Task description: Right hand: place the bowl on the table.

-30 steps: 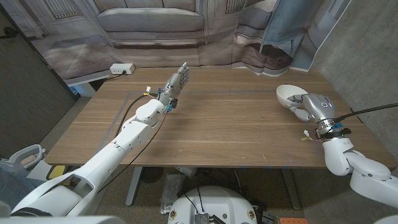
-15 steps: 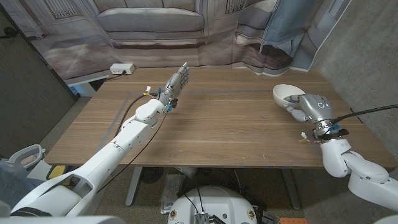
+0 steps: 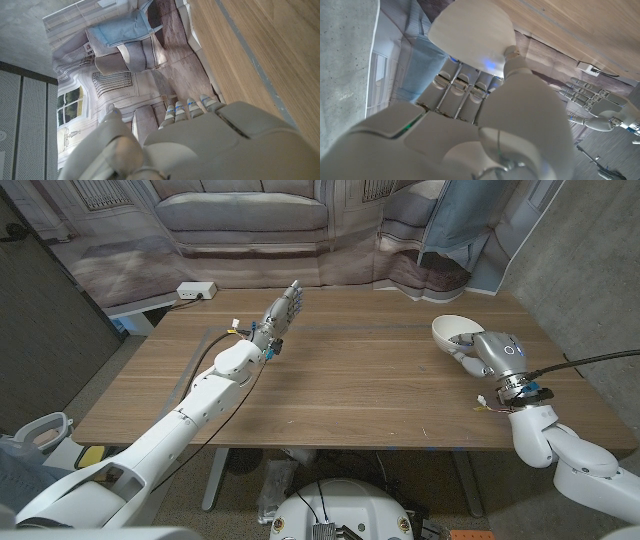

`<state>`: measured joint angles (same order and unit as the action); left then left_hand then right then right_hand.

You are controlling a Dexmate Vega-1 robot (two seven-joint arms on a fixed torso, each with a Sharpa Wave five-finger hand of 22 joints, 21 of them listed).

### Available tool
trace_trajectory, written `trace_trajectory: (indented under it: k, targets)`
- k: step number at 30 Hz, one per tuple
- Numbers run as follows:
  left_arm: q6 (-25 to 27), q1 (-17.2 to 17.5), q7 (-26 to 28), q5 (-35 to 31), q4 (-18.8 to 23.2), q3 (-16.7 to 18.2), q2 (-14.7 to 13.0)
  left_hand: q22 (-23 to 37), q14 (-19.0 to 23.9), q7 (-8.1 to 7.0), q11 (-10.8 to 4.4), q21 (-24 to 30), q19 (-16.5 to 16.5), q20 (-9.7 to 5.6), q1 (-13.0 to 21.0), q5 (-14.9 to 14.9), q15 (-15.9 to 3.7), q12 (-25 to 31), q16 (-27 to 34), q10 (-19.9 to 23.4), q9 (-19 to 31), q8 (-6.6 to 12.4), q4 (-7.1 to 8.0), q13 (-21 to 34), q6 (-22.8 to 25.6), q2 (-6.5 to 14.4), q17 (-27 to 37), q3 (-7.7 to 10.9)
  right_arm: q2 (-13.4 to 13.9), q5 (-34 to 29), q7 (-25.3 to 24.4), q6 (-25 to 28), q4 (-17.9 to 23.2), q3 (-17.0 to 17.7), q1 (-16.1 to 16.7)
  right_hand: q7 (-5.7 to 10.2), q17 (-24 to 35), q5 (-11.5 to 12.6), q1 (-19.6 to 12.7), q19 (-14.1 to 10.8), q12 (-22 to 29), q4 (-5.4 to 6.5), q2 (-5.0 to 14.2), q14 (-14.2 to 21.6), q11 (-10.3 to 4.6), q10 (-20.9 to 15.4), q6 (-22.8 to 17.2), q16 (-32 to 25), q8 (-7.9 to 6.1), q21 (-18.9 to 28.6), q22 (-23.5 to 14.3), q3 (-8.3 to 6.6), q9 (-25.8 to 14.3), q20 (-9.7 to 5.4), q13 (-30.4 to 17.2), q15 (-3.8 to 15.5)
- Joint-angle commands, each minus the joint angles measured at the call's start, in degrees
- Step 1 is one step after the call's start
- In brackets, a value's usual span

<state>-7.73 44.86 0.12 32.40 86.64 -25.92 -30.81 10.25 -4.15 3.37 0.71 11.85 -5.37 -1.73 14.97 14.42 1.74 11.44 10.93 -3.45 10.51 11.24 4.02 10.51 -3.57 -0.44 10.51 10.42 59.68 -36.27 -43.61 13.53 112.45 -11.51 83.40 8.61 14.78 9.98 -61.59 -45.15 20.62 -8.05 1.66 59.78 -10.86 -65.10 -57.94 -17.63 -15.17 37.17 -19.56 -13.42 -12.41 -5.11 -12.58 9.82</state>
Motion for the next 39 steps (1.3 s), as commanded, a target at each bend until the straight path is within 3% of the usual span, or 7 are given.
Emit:
trace_trajectory:
  k: [1,25,39]
  targets:
    - [-0.3,0.5,-0.2,0.4,-0.2,0.4,-0.3,0.3,-0.2,0.22,0.29,-0.1,-0.6,-1.53,0.2,-0.1,0.02,-0.1,-0.2,-0.2,0.2,-0.04,0.11,0.2,-0.1,0.5,0.1,-0.14,-0.4,-2.2,1.1,-0.3,1.7,-1.0,-0.7,1.5,0.3,0.2,-6.4,0.2,0.5,-0.03,5.46,0.7,0.01,-0.8,-2.3,-0.3,-0.25,0.5,-0.2,0.1,-0.3,-6.65,-0.2,3.95]
    - [-0.8,0.7,-0.9,0.8,-0.3,0.9,-1.1,0.3,-0.2,0.21,0.3,-0.1,-0.6,-1.53,0.3,-0.2,-0.04,0.0,-0.1,-0.3,0.2,-0.01,0.12,0.2,0.0,0.6,0.1,-0.34,-1.9,-6.2,2.5,-1.9,3.4,-4.2,-3.7,1.56,0.4,0.2,-6.5,0.4,0.3,0.05,5.51,1.0,-0.03,-1.0,-2.4,-0.3,-0.05,1.5,-0.5,0.5,-0.4,-6.62,0.0,3.94]
    - [-1.0,1.0,-1.0,1.0,-0.3,1.1,-1.3,0.3,-0.4,0.29,0.26,-0.1,-0.6,-1.56,0.4,-0.2,-0.09,0.0,-0.2,-0.3,0.2,-0.01,0.11,0.2,0.0,0.7,0.1,-0.47,-2.6,-8.0,4.0,-3.8,2.7,-7.1,-7.2,1.67,0.4,0.2,-6.5,0.6,0.1,0.1,5.5,1.3,-0.02,-1.1,-2.6,-0.3,0.05,2.2,-0.7,0.75,-0.4,-6.62,0.0,3.93]
